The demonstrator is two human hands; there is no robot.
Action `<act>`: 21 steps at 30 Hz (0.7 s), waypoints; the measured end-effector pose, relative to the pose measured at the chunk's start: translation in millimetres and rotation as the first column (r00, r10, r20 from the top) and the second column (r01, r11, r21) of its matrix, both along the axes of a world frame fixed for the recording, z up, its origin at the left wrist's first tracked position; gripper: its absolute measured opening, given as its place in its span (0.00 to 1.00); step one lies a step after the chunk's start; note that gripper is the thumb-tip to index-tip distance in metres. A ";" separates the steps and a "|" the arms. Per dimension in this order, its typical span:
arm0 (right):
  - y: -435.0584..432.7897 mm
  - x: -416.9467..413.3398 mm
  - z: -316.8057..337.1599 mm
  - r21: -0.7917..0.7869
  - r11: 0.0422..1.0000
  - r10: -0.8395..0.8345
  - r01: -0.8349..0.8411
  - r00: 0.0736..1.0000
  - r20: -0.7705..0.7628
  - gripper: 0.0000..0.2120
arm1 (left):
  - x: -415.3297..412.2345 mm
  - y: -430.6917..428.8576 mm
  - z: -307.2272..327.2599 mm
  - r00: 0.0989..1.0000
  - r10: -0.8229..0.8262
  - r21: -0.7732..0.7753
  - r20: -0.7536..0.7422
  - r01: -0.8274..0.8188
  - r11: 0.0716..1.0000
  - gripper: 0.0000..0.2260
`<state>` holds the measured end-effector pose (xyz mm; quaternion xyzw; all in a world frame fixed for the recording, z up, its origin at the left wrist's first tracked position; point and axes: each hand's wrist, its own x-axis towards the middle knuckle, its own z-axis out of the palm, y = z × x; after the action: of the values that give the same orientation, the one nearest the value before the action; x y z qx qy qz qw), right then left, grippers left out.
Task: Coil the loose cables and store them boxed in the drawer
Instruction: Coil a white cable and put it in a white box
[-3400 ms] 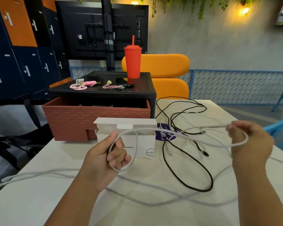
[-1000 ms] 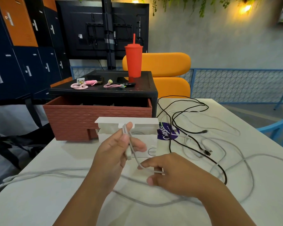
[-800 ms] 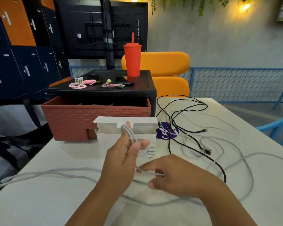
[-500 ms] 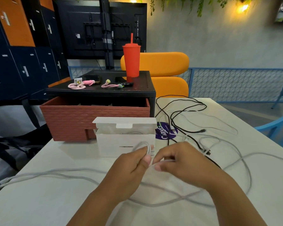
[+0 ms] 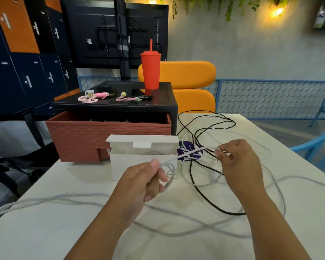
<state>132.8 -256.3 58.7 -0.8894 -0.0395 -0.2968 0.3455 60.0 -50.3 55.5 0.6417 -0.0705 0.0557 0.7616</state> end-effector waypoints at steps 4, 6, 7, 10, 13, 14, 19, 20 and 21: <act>1.9 2.5 -6.0 0.000 1.000 -0.027 0.027 0.996 -0.090 0.07 | 1.1 1.6 2.0 0.999 0.003 -0.183 -0.039 -0.010 0.983 0.19; 0.9 1.3 -4.4 0.060 0.997 -0.040 0.047 0.992 -0.120 0.08 | 1.3 0.8 3.0 0.999 -0.003 -0.213 -0.051 -0.008 0.977 0.18; 0.6 0.6 -3.2 0.107 0.993 -0.028 0.043 0.990 -0.136 0.10 | 1.1 0.3 3.4 0.998 -0.004 -0.221 -0.060 -0.009 0.975 0.18; 3.4 -2.3 1.3 0.257 0.966 0.034 -0.005 0.994 -0.108 0.16 | 1.2 0.5 4.3 0.996 -0.017 -0.247 -0.082 -0.004 0.969 0.19; 5.5 -8.5 8.6 0.398 0.916 0.046 -0.046 0.999 0.011 0.14 | 2.6 5.6 3.1 0.994 -0.053 -0.335 -0.094 0.019 0.942 0.21; 4.4 -10.9 10.9 0.403 0.913 0.038 -0.056 0.998 0.054 0.13 | 3.2 8.2 2.2 0.993 -0.075 -0.373 -0.087 0.037 0.927 0.23; -2.8 -10.8 13.7 0.179 0.983 -0.049 0.042 0.998 0.034 0.04 | 4.2 19.1 1.0 0.980 -0.196 -0.528 0.019 0.176 0.831 0.24; -4.3 -8.7 13.0 0.130 0.987 -0.091 0.090 0.996 0.000 0.04 | 4.4 19.8 1.0 0.981 -0.192 -0.543 0.028 0.176 0.821 0.23; -6.0 -7.4 12.8 0.087 0.987 -0.133 0.137 0.990 -0.041 0.04 | 4.9 20.3 1.2 0.983 -0.182 -0.553 0.032 0.169 0.816 0.23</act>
<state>125.4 -262.3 71.4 -0.8787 0.0403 -0.3051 0.3648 64.9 -30.0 56.7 0.3851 -0.1017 -0.0036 0.9172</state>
